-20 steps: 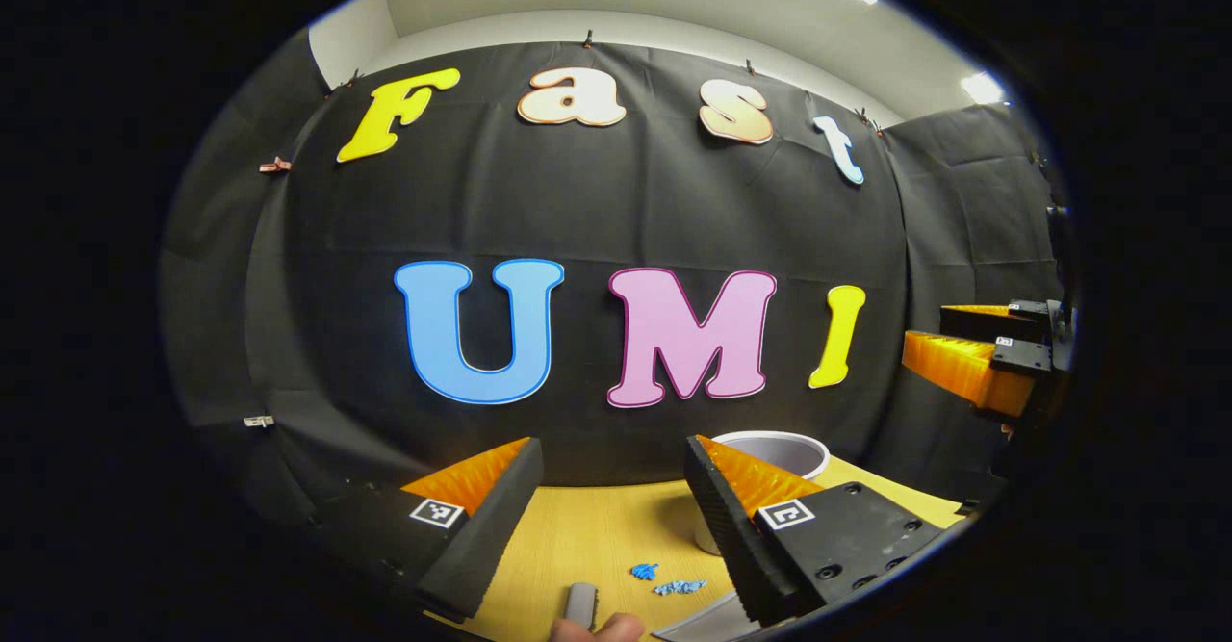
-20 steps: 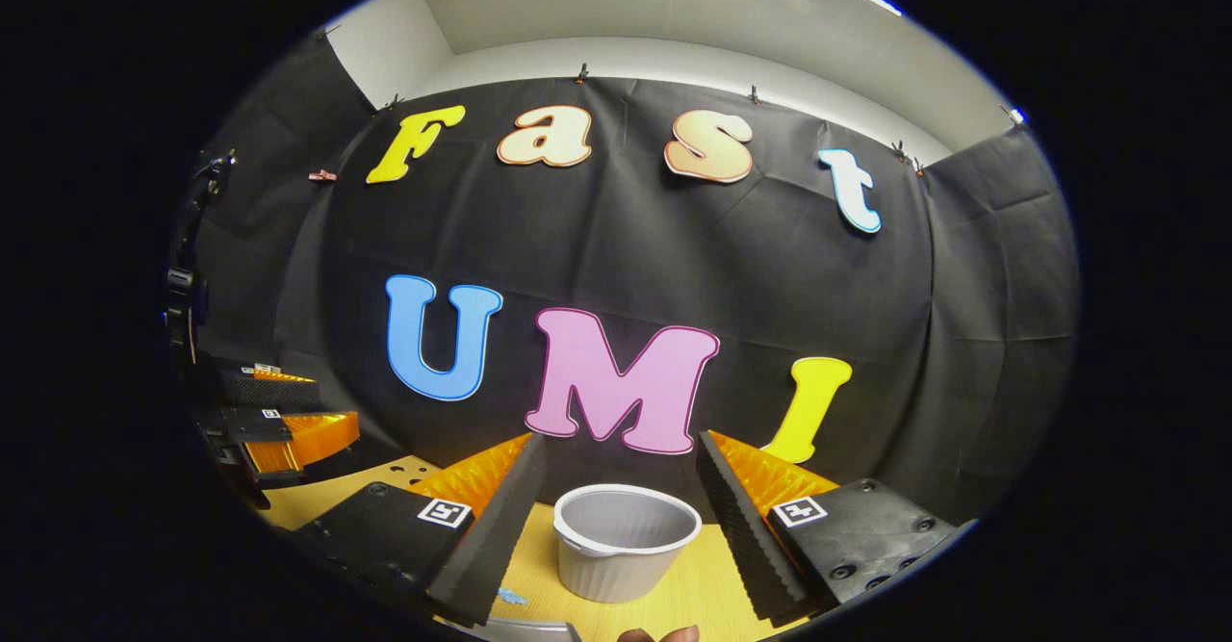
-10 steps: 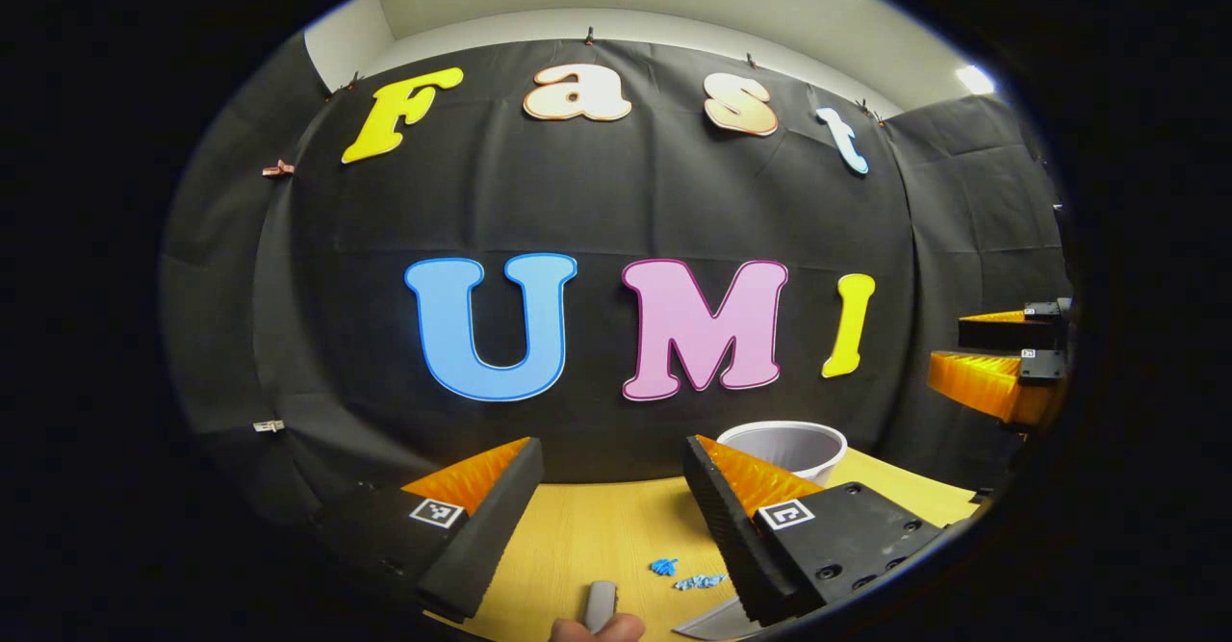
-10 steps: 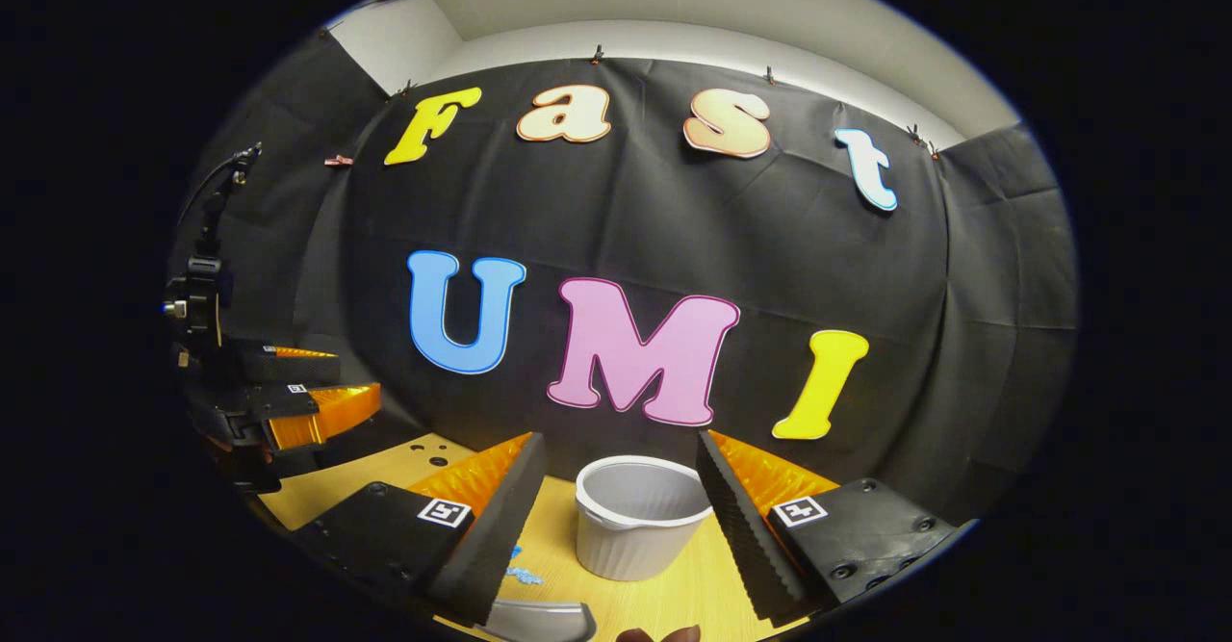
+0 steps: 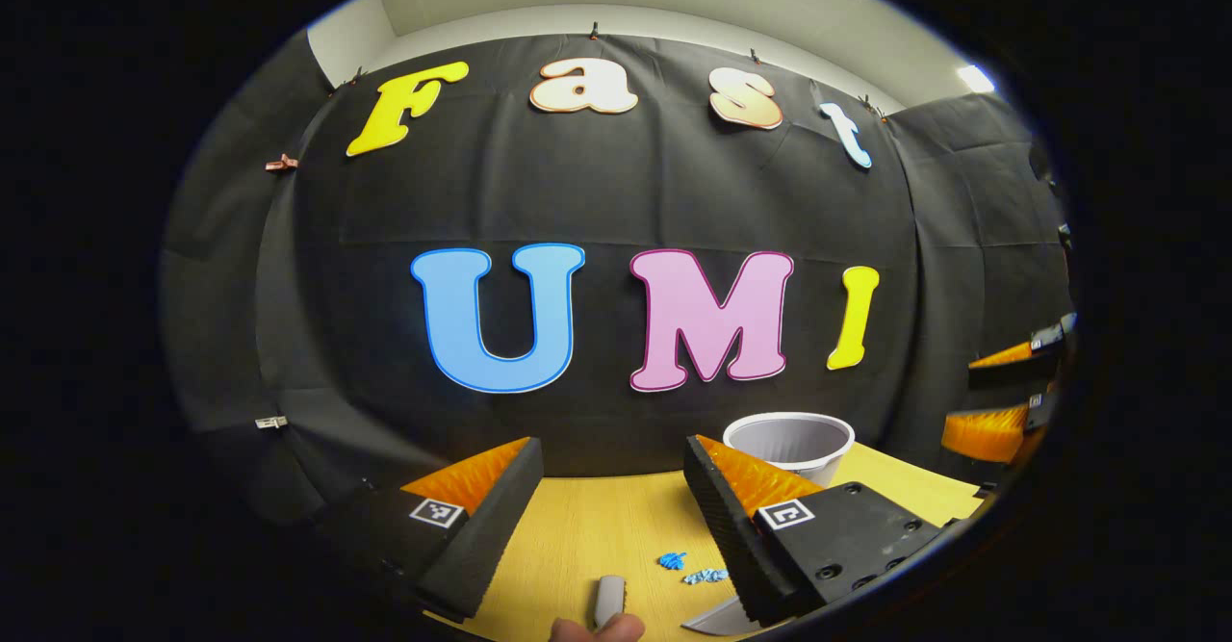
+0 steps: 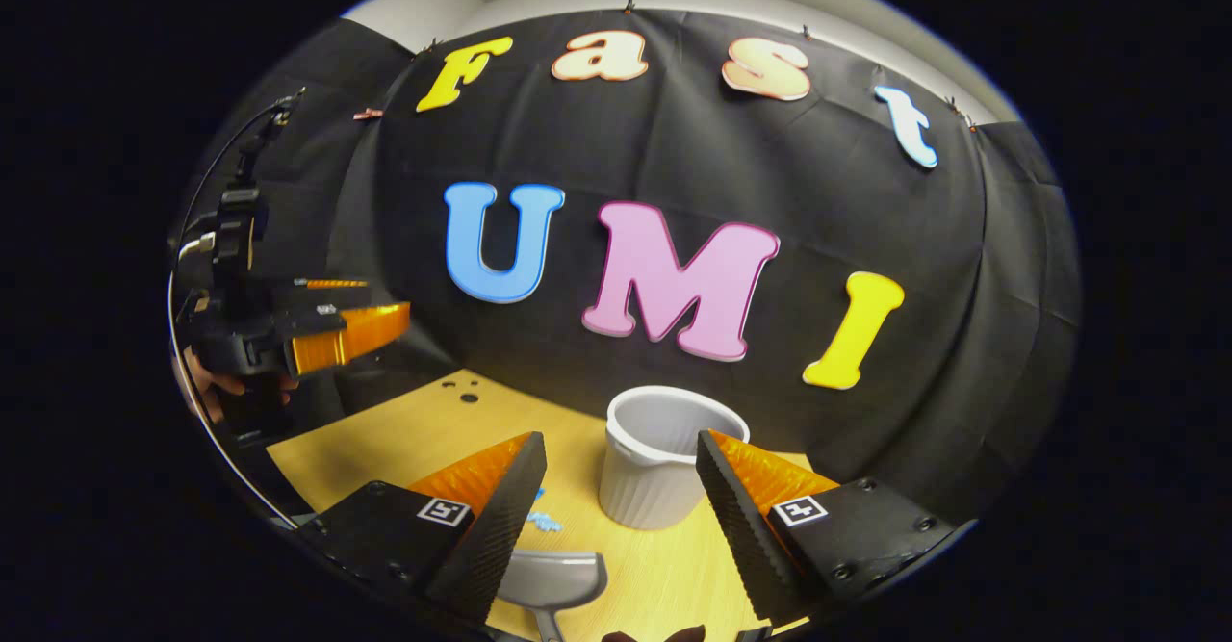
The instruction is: Pick up the small broom and dustpan from the desktop, sweep the trash into the dustpan with the broom, and then empty the trash into the garbage bin.
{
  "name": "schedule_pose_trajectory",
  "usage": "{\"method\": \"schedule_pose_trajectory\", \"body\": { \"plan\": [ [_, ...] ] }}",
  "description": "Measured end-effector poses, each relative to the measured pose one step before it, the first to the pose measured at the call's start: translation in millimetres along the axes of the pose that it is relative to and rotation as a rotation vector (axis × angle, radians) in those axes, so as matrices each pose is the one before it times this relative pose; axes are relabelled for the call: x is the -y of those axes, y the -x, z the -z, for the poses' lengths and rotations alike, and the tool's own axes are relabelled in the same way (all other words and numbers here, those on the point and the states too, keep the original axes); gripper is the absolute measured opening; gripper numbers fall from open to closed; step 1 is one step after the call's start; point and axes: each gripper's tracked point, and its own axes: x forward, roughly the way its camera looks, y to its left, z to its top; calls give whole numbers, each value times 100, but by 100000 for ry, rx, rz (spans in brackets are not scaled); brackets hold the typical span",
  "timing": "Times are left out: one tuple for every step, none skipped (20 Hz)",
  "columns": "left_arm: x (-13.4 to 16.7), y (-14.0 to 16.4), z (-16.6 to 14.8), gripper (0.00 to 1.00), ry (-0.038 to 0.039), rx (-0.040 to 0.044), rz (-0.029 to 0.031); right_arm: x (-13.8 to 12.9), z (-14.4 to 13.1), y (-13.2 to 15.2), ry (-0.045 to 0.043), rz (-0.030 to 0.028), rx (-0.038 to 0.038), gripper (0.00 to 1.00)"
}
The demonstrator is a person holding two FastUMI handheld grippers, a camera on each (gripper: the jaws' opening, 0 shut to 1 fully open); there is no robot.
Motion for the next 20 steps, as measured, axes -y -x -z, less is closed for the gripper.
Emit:
{"method": "schedule_pose_trajectory", "body": {
  "plan": [
    [-271,122,595,95,474,-535,-171,-188,1478,52,-422,-1476,-4601,98],
    [-206,-33,474,95,345,-594,-140,-160,1822,-66,-1041,-1398,-5287,98],
    [-150,51,236,95,-89,-280,-239,-496,1732,-184,-1412,-1743,-5090,98],
    [-188,-121,35,95,-451,-203,-543,-338,2044,-229,-1497,-1889,-5450,98],
    [-197,-104,399,95,-669,-296,-606,-375,1953,-250,-1339,-1679,-4927,98],
    [-169,-99,178,95,-782,-429,-622,-508,2113,-319,-1519,-2084,-5638,98],
    [-210,-12,390,95,-402,-160,-458,-562,1991,-551,-1291,-1892,-5823,98],
    [-124,-127,158,95,-124,-421,-300,-507,1945,-710,-885,-1478,-5554,98],
    [-281,46,414,95,110,-549,-388,-402,1981,-515,-159,-1492,-5342,98],
    [-170,-135,205,95,217,-538,-275,159,1755,-806,645,-430,-4805,98],
    [-80,-107,321,95,134,-466,-223,-251,1697,-1140,1332,-284,-4605,98],
    [-144,-130,152,95,-158,-407,-394,-136,1569,-592,1703,555,-3735,97],
    [-108,-70,284,95,-495,-311,-256,-28,1506,-570,1622,523,-4293,96],
    [-125,26,5,95,-685,-67,-359,-113,1289,-782,770,73,-4002,96],
    [-139,57,236,95,-545,323,39,-370,1372,-971,-48,-633,-3318,96],
    [-65,79,-5,95,-282,272,189,-462,1076,-1007,-963,-1893,-3074,96],
    [-186,206,215,95,-199,-84,29,-426,972,-1117,-1306,-1440,-2595,96],
    [-207,157,186,95,-119,-501,-140,-310,943,-1086,-1223,-1338,-3143,96],
    [-175,80,292,95,100,-546,-69,-34,700,-1063,-583,-491,-2488,95],
    [-187,15,105,95,174,-574,-360,-43,576,-1041,42,180,-2527,95]
  ]
}}
